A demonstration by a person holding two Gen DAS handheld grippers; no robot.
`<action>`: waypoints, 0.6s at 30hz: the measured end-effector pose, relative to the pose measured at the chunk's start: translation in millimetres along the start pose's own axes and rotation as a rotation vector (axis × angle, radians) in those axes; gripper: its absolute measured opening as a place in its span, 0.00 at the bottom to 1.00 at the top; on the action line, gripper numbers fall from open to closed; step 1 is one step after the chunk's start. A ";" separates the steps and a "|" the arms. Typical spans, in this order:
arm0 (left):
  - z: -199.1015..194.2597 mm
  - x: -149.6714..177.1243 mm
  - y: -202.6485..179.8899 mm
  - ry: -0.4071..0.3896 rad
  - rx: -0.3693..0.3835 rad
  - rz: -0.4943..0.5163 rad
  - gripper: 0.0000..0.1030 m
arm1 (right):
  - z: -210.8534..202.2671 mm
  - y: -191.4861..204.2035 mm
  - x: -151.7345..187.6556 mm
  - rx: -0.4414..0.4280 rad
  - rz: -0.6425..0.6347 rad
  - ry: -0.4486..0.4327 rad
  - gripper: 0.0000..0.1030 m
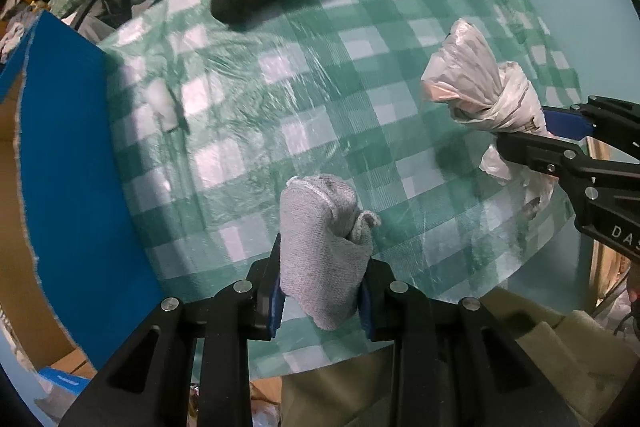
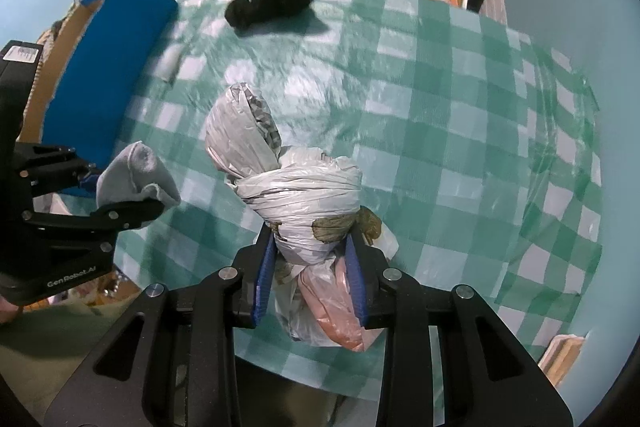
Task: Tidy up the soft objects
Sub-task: 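Lift and carry the glove and plastic bag bundle over the box with both grippers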
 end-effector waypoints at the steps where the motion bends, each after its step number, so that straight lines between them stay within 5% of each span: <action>1: -3.5 1.6 1.7 -0.004 0.002 -0.003 0.29 | -3.8 0.2 -0.8 -0.003 0.002 -0.008 0.31; 18: -59.5 -2.0 28.2 -0.079 0.040 -0.066 0.29 | -41.3 26.2 -37.9 -0.007 -0.025 -0.128 0.31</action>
Point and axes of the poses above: each gripper's, at about its wrist camera, not at the fingertips, and z roughly the way its jaws point, y to its left, x to its underside, the point moved 3 cm from there along z, roughly the way its jaws point, and after that the axes turned 15 degrees about -z, right-handed, at the moved point
